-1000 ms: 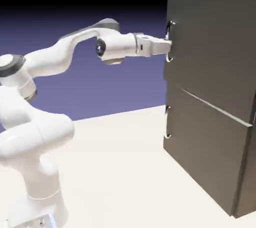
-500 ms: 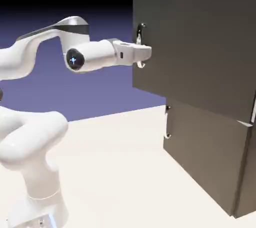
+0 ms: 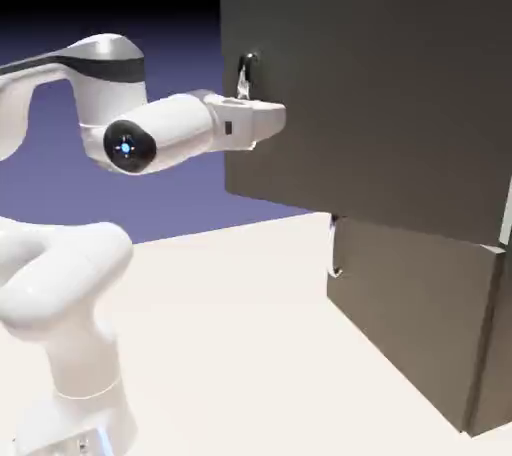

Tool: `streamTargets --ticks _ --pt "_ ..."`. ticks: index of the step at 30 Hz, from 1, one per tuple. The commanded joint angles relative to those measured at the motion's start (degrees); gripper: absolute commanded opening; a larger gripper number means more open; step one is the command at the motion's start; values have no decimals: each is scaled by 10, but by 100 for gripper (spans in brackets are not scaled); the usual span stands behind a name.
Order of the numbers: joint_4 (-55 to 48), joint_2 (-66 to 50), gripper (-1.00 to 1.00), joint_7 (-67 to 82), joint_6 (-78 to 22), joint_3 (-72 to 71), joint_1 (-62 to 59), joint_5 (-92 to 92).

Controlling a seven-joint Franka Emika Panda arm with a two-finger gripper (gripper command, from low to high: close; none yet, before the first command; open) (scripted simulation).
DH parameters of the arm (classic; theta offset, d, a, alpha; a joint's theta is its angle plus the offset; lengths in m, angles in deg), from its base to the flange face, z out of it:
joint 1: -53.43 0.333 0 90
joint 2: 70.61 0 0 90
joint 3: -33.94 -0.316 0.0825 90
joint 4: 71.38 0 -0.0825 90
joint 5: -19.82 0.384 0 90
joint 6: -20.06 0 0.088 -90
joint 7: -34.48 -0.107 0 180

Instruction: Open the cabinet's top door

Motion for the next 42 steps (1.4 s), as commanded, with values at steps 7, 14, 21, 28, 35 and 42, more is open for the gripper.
streamTargets --ticks 7,14,21,28,35,42 --pt "-35 -79 -100 46 -108 145 0 -138" --pt "-122 -207 -100 105 -228 291 38 -274" --pt "-255 -352 -100 165 -358 428 127 -376" --pt "-401 -489 -100 227 -490 562 241 -430" --pt "-528 -617 -100 301 -614 707 362 -449" --pt "-591 -681 -100 347 -676 852 489 -455"
